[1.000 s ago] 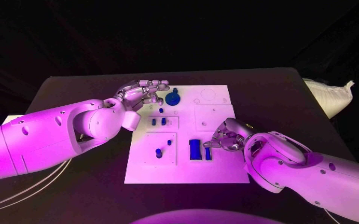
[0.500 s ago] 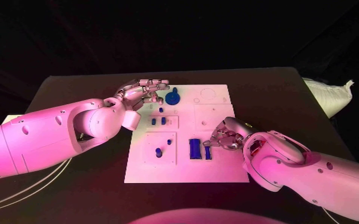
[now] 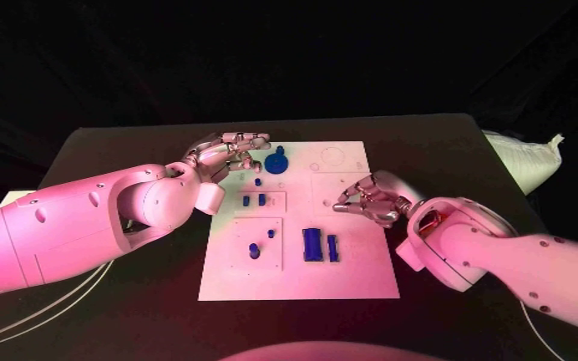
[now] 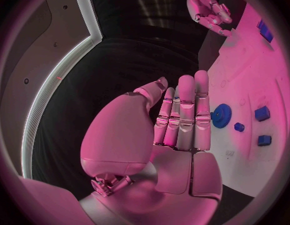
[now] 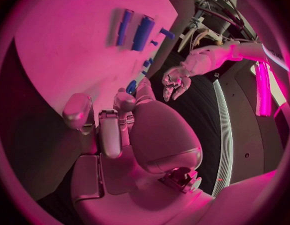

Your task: Assemble the parts on the task board

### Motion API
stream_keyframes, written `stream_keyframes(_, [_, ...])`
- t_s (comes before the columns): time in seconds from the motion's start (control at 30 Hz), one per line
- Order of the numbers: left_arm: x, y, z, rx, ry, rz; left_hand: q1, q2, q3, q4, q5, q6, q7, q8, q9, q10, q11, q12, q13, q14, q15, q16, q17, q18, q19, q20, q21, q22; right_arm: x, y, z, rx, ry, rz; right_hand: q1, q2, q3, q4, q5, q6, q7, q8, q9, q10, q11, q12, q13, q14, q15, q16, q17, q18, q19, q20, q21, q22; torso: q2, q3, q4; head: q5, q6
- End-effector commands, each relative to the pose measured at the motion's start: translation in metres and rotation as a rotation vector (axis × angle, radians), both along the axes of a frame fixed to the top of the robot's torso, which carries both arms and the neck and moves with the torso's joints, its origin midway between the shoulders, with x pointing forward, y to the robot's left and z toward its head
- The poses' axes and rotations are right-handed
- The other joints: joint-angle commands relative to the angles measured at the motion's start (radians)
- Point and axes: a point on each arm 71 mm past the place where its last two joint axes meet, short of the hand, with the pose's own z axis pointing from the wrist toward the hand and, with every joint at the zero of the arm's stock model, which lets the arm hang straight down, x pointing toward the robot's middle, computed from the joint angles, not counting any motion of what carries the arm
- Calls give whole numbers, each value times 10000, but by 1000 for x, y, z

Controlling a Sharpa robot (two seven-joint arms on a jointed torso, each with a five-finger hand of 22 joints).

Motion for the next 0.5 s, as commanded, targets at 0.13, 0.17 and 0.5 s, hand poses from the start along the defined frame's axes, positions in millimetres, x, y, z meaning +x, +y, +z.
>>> stream_keyframes(0.13, [6,3,-3,-162,-285,661,-151,94,-538,112,80,-69,-11,131,-11,-121,42,163,-34,-1223,133,-1906,-978,88,-1015,189,-1223,-844,34,-18,15,4999,430,-851,878,8,77,-640,208,-167,167,-52,-202,-1350,134,-2363,-1965,-724,184,-2434,-2687,562,-1882,143,-2671,-2663,-335,-133,-97,1,236])
stream_keyframes(0.17, [7,4,-4,-144,-304,757,-81,148,-545,99,76,-43,-11,150,-16,-74,56,142,-53,-1273,154,-2436,-1233,81,-1183,239,-1477,-1045,37,-20,15,5198,431,-982,992,32,51,-713,193,-204,186,-69,-260,-1425,190,-2605,-2271,-967,222,-3008,-3269,593,-2051,170,-2994,-2927,-352,-139,-100,15,286])
stream_keyframes(0.5, [24,19,-14,168,-690,2291,183,264,-204,51,77,124,-35,-41,-31,446,208,-850,-70,-1275,673,-6388,-2772,100,-2741,782,-3605,-2909,80,-35,6,6924,136,-1904,2139,711,-327,-1207,-9,-476,687,-192,-1484,-1375,842,-6292,-7286,-3639,1051,-10192,-8486,524,-3648,902,-6337,-5061,-827,-239,-230,146,865])
